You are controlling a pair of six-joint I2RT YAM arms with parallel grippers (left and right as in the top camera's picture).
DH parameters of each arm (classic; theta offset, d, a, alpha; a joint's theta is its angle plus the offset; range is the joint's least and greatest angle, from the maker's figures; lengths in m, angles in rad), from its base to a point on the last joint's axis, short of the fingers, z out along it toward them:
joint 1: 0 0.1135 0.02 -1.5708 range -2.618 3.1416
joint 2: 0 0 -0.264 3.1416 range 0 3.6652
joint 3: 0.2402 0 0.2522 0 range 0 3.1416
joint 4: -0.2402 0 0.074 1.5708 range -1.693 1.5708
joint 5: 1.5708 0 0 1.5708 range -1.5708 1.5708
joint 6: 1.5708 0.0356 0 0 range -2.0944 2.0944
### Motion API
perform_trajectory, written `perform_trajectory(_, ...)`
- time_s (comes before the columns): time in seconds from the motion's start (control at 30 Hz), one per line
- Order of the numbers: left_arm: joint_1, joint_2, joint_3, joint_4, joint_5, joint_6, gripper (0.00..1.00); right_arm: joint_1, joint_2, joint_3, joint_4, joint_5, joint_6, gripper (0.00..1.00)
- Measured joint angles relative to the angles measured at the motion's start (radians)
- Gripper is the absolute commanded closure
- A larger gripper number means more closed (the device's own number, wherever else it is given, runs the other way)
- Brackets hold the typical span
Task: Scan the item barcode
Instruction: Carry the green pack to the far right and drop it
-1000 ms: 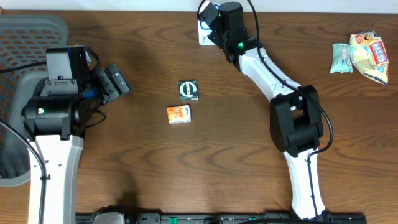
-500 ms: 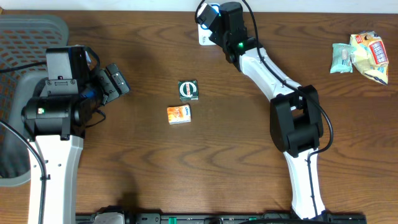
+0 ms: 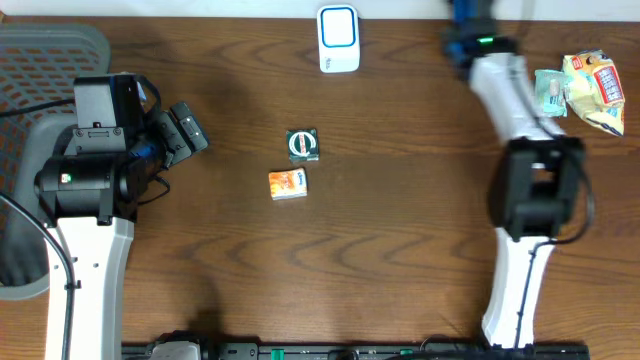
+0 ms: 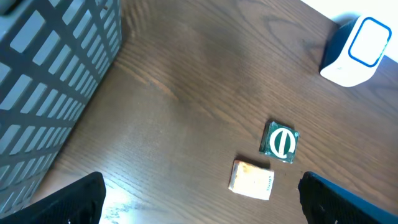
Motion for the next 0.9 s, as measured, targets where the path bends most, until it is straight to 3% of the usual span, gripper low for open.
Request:
perform_trajectory(0.2, 0.0, 0.0, 0.0, 0.0, 0.0, 0.0, 0.02, -0.224, -0.066, 0.009, -0.164, 0.019, 0.043, 0.99)
perform_trajectory(0.23, 0.0, 0.0, 0.0, 0.0, 0.0, 0.0, 0.02, -0.245, -0.071, 0.01, -0.181, 0.02, 0.045, 0.93)
perform_trajectory(0.33, 0.0, 0.0, 0.0, 0.0, 0.0, 0.0, 0.02, -0.322, -0.079, 0.012, -0.225, 0.022, 0.056, 0.39)
perform_trajectory(0.43, 0.0, 0.0, 0.0, 0.0, 0.0, 0.0, 0.02, -0.377, -0.079, 0.012, -0.256, -0.006, 0.056, 0.26)
perform_trajectory(0.5, 0.0, 0.0, 0.0, 0.0, 0.0, 0.0, 0.02, -0.39, -0.079, 0.012, -0.261, -0.033, 0.061, 0.04)
perform_trajectory(0.83, 0.0, 0.0, 0.0, 0.0, 0.0, 0.0, 0.02, -0.377, -0.079, 0.012, -0.272, -0.217, 0.096, 0.01)
perform_trajectory(0.9, 0.0, 0.0, 0.0, 0.0, 0.0, 0.0, 0.02, -0.368, -0.079, 0.012, -0.275, -0.298, 0.103, 0.07)
